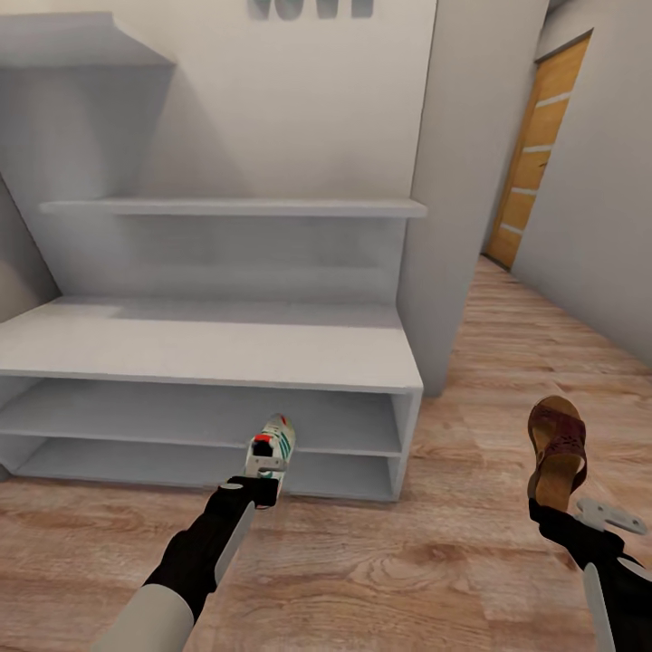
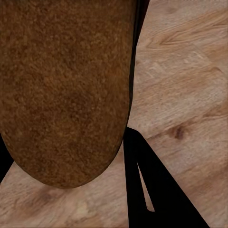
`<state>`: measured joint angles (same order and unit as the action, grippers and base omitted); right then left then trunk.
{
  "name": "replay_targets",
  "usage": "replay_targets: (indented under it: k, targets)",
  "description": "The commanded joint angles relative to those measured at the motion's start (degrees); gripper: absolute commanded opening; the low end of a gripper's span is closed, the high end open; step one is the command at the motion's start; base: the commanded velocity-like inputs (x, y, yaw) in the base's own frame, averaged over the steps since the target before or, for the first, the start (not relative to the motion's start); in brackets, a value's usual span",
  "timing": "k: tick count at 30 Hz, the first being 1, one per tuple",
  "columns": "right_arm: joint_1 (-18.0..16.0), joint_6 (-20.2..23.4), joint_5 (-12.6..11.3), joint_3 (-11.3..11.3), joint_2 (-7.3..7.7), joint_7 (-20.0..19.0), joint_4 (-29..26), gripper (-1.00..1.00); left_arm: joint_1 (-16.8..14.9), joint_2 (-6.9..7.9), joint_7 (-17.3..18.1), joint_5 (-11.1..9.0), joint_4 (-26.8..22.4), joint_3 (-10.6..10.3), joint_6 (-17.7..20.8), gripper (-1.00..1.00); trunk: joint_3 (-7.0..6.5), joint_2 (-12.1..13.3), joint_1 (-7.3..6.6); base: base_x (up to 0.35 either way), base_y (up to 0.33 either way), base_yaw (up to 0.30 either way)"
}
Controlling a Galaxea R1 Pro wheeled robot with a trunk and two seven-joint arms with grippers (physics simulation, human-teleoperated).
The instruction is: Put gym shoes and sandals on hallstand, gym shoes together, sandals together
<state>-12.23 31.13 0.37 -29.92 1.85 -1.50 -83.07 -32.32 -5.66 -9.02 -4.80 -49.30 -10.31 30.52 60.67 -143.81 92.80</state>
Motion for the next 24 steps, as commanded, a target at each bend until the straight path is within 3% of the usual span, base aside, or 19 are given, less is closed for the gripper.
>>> replay_targets:
  k: [1,9,17,24]
  targets:
    - [0.0,0.3,-0.1,0.0,0.00,0.0,-0.1,-1.00,0.0,0.03,-0.5,-0.5,-0.1,-0.2,0.2,-1.00,0.05,0.0,0.01,0.143,0.000,0.000]
    - [0.0,0.3,-0.1,0.0,0.00,0.0,-0.1,-1.00,0.0,0.03,-0.5,-0.5,0.1,-0.5,0.2,-1.00,0.05,0.0,0.01,0.132,-0.050,0.000]
    - [0.0,0.3,-0.1,0.0,0.00,0.0,-0.1,-1.00,0.0,0.03,-0.5,-0.6,0.2,-2.1,0.2,-1.00,0.05,0.0,0.01,0.278,-0.180,0.000]
    - [0.0,0.3,-0.1,0.0,0.00,0.0,-0.1,-1.00,0.0,0.03,-0.5,-0.6,0.1,-2.7,0.2,-1.00,0.05,0.0,0.01,0.138,-0.142,0.000]
